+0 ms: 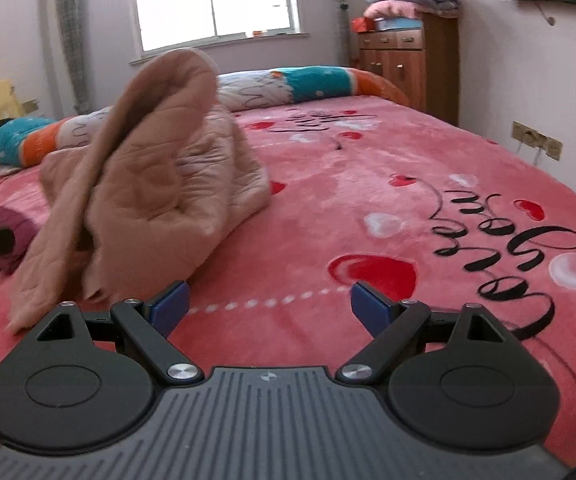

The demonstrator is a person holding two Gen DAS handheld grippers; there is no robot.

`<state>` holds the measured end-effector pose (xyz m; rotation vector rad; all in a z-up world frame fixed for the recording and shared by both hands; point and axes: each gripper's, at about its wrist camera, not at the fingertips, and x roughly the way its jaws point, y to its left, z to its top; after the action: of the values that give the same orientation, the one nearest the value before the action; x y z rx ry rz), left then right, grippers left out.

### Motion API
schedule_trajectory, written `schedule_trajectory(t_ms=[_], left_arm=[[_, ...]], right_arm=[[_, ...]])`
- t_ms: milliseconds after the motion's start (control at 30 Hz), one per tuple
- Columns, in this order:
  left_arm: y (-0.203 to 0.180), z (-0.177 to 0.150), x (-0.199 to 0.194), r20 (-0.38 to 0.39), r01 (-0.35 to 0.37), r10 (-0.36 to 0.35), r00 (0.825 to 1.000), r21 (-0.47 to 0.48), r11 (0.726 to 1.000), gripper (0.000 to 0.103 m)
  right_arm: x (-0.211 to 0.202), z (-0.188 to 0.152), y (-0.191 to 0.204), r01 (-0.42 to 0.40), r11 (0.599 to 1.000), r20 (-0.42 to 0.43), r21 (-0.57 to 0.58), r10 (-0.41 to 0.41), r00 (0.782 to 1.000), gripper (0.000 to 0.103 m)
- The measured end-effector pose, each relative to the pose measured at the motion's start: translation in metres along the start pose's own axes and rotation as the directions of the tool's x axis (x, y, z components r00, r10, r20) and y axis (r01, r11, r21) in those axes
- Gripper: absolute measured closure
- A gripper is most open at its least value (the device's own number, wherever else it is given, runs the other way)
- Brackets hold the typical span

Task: Fold large clothes
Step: 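Grasp the pink jacket's edge with the right gripper and lift it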

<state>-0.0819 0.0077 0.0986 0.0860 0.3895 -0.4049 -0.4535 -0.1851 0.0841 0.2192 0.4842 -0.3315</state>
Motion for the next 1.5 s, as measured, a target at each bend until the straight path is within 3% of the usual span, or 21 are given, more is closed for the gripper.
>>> schedule_trajectory(t_ms=[200, 333, 467, 533, 600, 700, 833, 967, 1200, 1400, 1467, 1500], left_arm=[[-0.032, -0.008, 0.049, -0.055, 0.066, -0.065, 0.996, 0.001, 0.998, 0.008], [-0.050, -0.007, 0.080, -0.096, 0.087, -0.085, 0.992, 0.015, 0.996, 0.021], [-0.056, 0.000, 0.099, -0.083, 0.091, -0.092, 0.992, -0.013, 0.996, 0.025], [-0.061, 0.002, 0.104, -0.084, 0.101, -0.102, 0.991, -0.013, 0.995, 0.042], [-0.068, 0.002, 0.103, -0.090, 0.113, -0.113, 0.990, -0.004, 0.994, 0.051], [-0.074, 0.001, 0.098, -0.092, 0.150, -0.149, 0.985, -0.002, 0.989, 0.074], [-0.076, 0.005, 0.091, -0.093, 0.200, -0.204, 0.975, -0.053, 0.978, 0.083], [-0.087, 0.008, 0.076, -0.091, 0.266, -0.268, 0.959, -0.032, 0.963, 0.086], [-0.101, -0.007, 0.061, -0.117, 0.301, -0.298, 0.947, 0.016, 0.953, 0.086], [-0.084, -0.026, 0.058, -0.159, 0.298, -0.294, 0.942, 0.002, 0.954, 0.085], [-0.072, -0.029, 0.045, -0.145, 0.293, -0.293, 0.945, -0.026, 0.956, 0.076], [-0.065, -0.031, 0.038, -0.142, 0.293, -0.295, 0.945, -0.037, 0.955, 0.063]], right_arm=[[0.020, 0.011, -0.036, 0.086, 0.988, -0.029, 0.128, -0.083, 0.996, 0.000], [0.023, 0.012, -0.059, 0.098, 0.975, -0.044, 0.201, -0.091, 0.995, 0.000], [0.028, 0.013, -0.077, 0.095, 0.964, -0.061, 0.250, -0.082, 0.995, 0.000], [0.030, 0.013, -0.084, 0.097, 0.957, -0.067, 0.273, -0.081, 0.994, 0.000], [0.030, 0.014, -0.091, 0.095, 0.948, -0.058, 0.303, -0.081, 0.995, 0.000], [0.030, 0.015, -0.102, 0.100, 0.934, -0.051, 0.343, -0.088, 0.995, 0.000], [0.031, 0.014, -0.117, 0.105, 0.908, -0.061, 0.405, -0.088, 0.994, 0.000], [0.028, 0.011, -0.128, 0.116, 0.886, -0.053, 0.448, -0.104, 0.993, 0.000], [0.022, 0.010, -0.136, 0.111, 0.870, -0.025, 0.480, -0.113, 0.993, 0.000], [0.015, 0.016, -0.109, -0.064, 0.918, 0.036, 0.391, 0.054, 0.998, 0.000], [0.008, 0.021, -0.090, -0.154, 0.928, 0.059, 0.340, 0.142, 0.988, 0.000], [0.005, 0.025, -0.081, -0.189, 0.930, 0.071, 0.314, 0.175, 0.982, 0.000]])
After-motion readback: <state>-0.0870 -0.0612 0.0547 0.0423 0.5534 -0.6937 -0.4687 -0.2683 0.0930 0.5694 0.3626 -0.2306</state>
